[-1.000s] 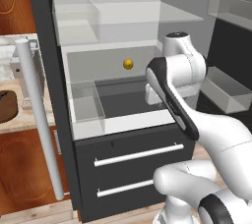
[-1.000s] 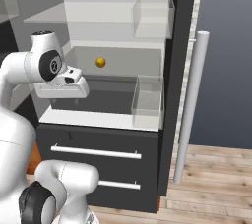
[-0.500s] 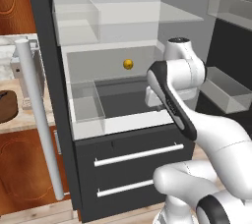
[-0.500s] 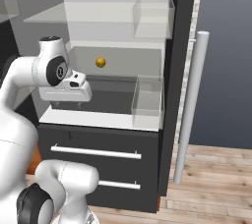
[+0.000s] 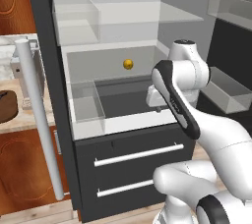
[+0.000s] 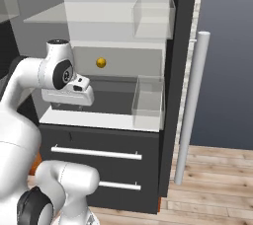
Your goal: Retrieve a lemon from the fridge and place it on the cutting board with the fish.
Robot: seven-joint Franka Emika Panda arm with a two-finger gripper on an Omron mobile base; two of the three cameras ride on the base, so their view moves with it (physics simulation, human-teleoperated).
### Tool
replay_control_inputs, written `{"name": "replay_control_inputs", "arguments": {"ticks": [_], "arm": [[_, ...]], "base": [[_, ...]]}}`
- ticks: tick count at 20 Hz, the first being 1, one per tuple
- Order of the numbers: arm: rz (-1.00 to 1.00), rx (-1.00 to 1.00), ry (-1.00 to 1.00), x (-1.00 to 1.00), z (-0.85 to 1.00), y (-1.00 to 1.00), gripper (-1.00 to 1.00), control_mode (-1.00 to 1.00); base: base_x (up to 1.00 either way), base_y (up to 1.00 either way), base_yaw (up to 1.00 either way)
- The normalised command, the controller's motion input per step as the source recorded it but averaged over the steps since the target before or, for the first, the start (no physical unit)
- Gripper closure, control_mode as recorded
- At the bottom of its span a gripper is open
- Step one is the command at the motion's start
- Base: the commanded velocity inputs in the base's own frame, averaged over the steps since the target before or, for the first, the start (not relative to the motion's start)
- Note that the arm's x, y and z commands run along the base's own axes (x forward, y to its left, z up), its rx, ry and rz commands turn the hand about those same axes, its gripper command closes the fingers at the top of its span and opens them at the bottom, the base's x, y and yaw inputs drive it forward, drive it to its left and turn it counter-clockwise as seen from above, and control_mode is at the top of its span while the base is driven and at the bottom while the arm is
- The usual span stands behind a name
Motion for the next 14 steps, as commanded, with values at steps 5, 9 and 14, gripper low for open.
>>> {"name": "replay_control_inputs", "arguments": {"ticks": [5,9,14], "arm": [[0.02,0.00,0.00,0.22,0.00,0.05,-1.00,-1.00],[0.00,0.00,0.00,0.00,0.00,0.00,-1.00,1.00],[0.00,0.00,0.00,0.00,0.00,0.00,-1.00,1.00]], "base": [[0.00,0.00,0.00],[0.49,0.07,0.03],[0.43,0.00,0.04]]}}
